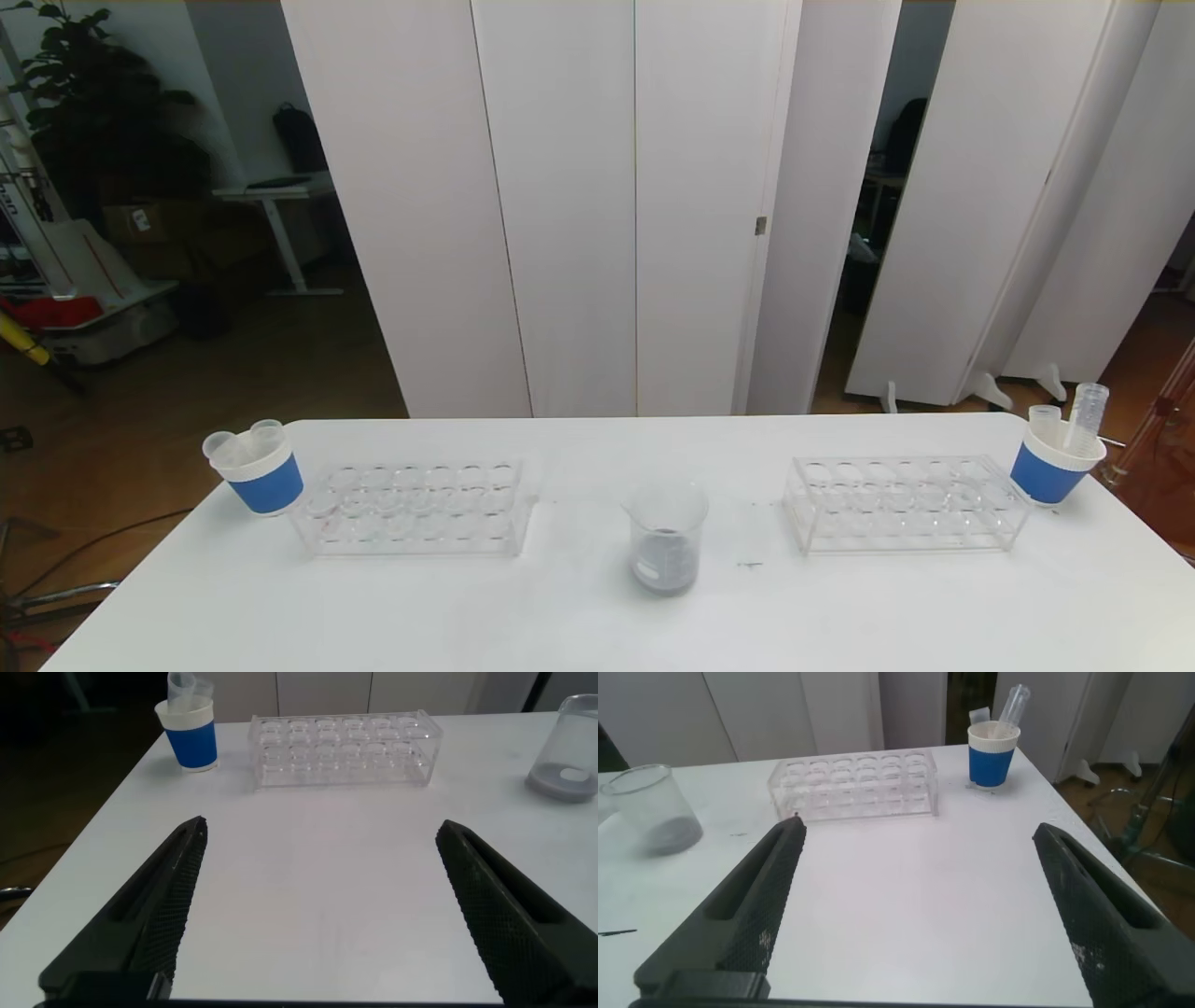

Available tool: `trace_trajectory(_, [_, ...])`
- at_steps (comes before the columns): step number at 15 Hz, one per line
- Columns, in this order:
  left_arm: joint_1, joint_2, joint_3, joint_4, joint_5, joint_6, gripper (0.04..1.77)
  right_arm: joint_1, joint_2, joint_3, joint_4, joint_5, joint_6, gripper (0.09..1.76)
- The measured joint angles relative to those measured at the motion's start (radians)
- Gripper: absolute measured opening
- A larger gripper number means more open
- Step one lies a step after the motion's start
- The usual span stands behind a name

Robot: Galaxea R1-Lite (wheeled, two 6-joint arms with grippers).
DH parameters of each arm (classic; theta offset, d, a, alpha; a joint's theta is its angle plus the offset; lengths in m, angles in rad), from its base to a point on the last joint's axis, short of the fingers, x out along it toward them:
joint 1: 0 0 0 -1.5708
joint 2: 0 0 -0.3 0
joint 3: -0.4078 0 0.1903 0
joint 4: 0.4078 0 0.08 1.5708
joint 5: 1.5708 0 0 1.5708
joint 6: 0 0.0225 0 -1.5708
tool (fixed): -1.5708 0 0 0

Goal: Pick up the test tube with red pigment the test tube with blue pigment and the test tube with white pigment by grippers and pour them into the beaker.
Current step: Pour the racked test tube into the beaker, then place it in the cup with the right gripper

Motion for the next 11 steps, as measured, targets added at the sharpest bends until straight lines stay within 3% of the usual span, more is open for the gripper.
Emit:
trace_trajectory(3, [0.0,0.0,0.0,0.0,0.0,0.0,1.75,0.001,-0.009,0.151,-0.153,0.027,-0.047,1.74])
trace_trajectory(6, [0.0,0.0,0.0,0.0,0.0,0.0,1.75,0.001,-0.01,0.208,-0.248,0.04,-0.074,1.74])
trace_trajectory(11, [0.0,0.0,0.0,0.0,0.0,0.0,1.75,0.002,-0.01,0.227,-0.251,0.041,-0.077,1.74])
